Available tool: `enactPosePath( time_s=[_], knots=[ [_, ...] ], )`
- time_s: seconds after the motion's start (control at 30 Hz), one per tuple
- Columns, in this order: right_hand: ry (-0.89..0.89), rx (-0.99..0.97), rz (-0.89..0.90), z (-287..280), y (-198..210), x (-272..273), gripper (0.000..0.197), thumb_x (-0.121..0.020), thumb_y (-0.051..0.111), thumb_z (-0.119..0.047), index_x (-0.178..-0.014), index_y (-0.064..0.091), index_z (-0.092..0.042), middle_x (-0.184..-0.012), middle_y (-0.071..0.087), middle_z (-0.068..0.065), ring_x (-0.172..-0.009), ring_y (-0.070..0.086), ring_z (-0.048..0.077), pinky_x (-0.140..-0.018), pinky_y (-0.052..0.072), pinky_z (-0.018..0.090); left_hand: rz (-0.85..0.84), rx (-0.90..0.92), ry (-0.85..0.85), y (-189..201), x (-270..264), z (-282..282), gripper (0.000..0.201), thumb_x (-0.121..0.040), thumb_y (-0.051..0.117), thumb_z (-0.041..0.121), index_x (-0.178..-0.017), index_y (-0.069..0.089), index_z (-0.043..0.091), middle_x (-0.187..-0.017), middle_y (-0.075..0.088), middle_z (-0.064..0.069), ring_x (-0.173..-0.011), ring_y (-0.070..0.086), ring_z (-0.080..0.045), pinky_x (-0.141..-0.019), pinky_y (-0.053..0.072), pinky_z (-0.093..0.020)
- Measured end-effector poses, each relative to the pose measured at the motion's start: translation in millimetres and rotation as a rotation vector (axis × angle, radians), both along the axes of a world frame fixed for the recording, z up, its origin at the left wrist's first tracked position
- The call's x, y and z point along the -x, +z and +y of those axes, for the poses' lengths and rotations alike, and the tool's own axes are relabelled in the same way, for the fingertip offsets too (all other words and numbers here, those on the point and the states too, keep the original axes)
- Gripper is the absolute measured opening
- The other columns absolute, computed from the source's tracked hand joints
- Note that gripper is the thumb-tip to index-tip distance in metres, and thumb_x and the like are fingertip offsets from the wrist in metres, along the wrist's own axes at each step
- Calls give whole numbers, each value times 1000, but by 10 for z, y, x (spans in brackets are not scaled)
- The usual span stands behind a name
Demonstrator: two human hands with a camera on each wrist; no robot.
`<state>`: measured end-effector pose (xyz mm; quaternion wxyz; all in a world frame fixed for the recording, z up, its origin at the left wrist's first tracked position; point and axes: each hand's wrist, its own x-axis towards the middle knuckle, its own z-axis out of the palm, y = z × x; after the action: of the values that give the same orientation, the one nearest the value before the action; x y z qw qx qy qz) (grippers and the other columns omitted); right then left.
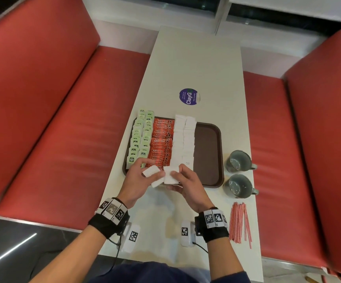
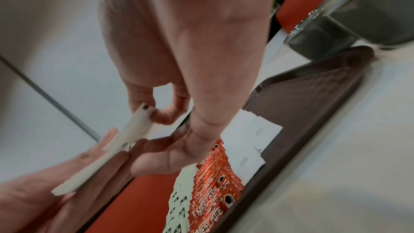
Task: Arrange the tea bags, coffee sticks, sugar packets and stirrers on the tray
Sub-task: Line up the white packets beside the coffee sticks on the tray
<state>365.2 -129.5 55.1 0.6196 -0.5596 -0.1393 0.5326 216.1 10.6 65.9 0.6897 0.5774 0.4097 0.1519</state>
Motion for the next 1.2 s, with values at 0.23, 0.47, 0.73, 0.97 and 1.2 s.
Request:
enactPosePath(
  time_s=[0.23, 0.47, 0.73, 0.97, 1.2],
  knots=[
    [-253, 121, -57, -165, -201, -216, 12, -104, 56, 0, -97, 63, -6, -87, 67, 13, -77, 59, 24, -70, 52, 32, -121, 212, -55, 93, 22, -2, 23, -114, 51, 20, -130, 45, 5, -122, 79, -16, -113, 77, -36, -93, 64, -52],
    [-225, 281, -324, -275, -474, -493, 24, -100, 80, -34, -92, 76, -12, -103, 81, 1, -108, 74, 23, -92, 57, 36, -72, 239, -75, 59, 25, -23, 30, -107, 64, 16, -129, 47, 4, -119, 79, -19, -113, 77, -38, -87, 66, -49],
    [-203, 529, -792, -223, -677, -593, 16, -99, 74, -9, -102, 76, -25, -93, 78, -12, -94, 72, 4, -97, 56, 31, -9, 194, -109, -9, 73, 0, 31, -106, 62, -1, -132, 47, 6, -118, 79, -18, -114, 76, -37, -98, 62, -56],
    [-134, 620, -870, -35, -601, -662, 15, -102, 65, -8, -113, 69, -18, -100, 74, -1, -99, 62, 18, -72, 35, 3, 2, 184, -167, -2, 112, 8, 41, -103, 60, -12, -134, 46, 10, -119, 80, -14, -119, 75, -30, -101, 62, -47],
    [-97, 685, -908, 74, -616, -668, 14, -102, 62, -9, -112, 66, -17, -103, 71, 3, -92, 60, 16, -84, 49, 31, 9, 165, -175, -25, 127, 6, 46, -101, 68, -7, -136, 50, 16, -119, 80, -13, -118, 75, -26, -96, 63, -37]
  ],
)
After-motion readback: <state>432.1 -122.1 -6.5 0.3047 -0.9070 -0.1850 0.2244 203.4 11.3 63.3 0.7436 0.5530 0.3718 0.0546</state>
